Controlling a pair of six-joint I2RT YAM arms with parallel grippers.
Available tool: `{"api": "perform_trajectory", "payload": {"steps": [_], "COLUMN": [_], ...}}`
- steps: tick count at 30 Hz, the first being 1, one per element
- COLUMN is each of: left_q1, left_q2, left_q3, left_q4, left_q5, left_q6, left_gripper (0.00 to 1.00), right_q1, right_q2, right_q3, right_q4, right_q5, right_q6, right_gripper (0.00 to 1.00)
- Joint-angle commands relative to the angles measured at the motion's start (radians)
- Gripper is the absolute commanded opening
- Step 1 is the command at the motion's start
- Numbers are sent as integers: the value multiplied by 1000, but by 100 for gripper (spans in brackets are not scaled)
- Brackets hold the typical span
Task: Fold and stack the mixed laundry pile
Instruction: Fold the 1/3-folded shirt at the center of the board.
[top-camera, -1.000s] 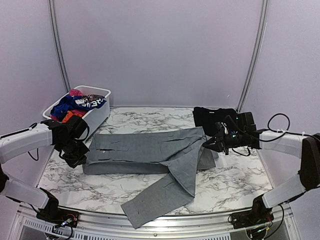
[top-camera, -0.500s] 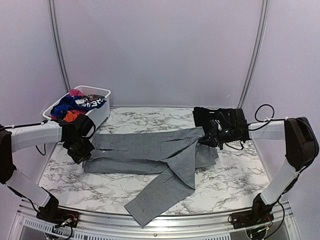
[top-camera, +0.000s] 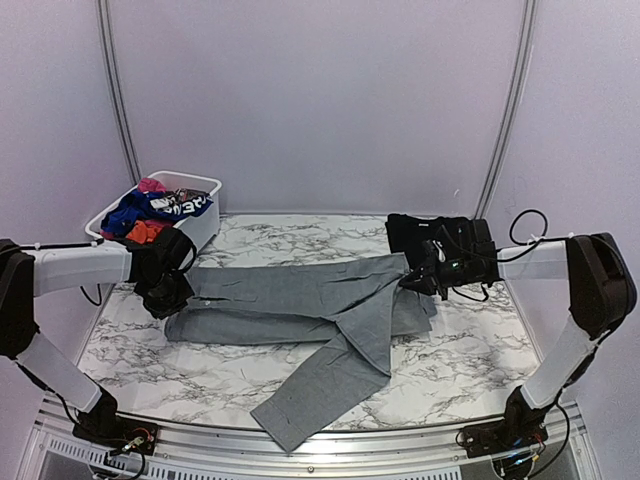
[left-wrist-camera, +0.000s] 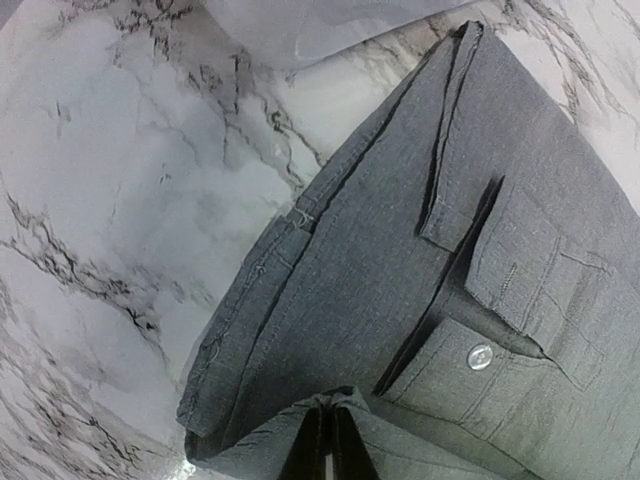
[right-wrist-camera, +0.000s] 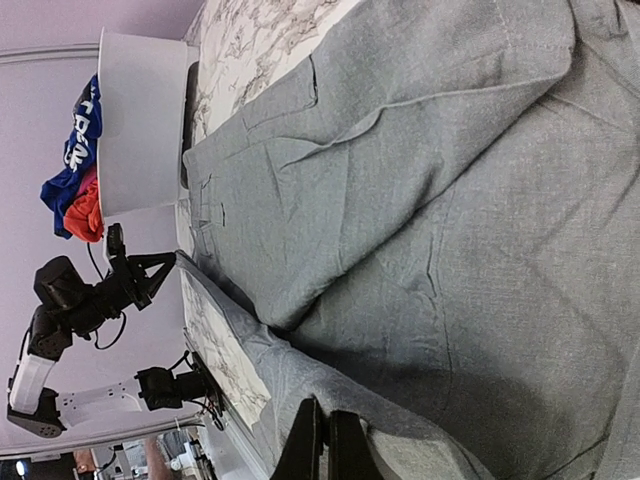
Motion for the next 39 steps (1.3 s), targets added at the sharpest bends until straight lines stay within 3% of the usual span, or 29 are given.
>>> {"api": "perform_trajectory", "payload": {"steps": [1, 5, 7, 16, 30, 32, 35, 39], "left_q1": [9, 8, 7, -61, -97, -101, -152, -292], "left_q2": [3, 14, -10, -49, 13, -35, -152, -270], "left_q3": [44, 49, 42, -16, -215, -219, -203, -197], "left_q4": [33, 35, 44, 99, 195, 209, 240, 226], "left_q5": [-77, -47, -21, 118, 222, 263, 321, 368], "left_q6": [95, 141, 162, 346, 390, 424, 536, 694], "left_gripper": [16, 48, 57, 62, 61, 71, 96, 99], "right_q1": [-10, -9, -10, -10, -7, -6, -2, 6], "right_q2": [24, 50, 73, 130, 6, -22, -60, -89], "right_q3": [-3, -13, -14, -65, -309, -315, -275, -169], "right_q4": [44, 51, 52, 22, 35, 43, 37, -17], "right_q5": [20, 23, 23, 76, 141, 129, 111, 94], "right_q6": [-18, -31, -47, -125, -136, -119, -105, -117], "right_gripper": [0, 0, 0, 0, 0, 0, 1, 16]}}
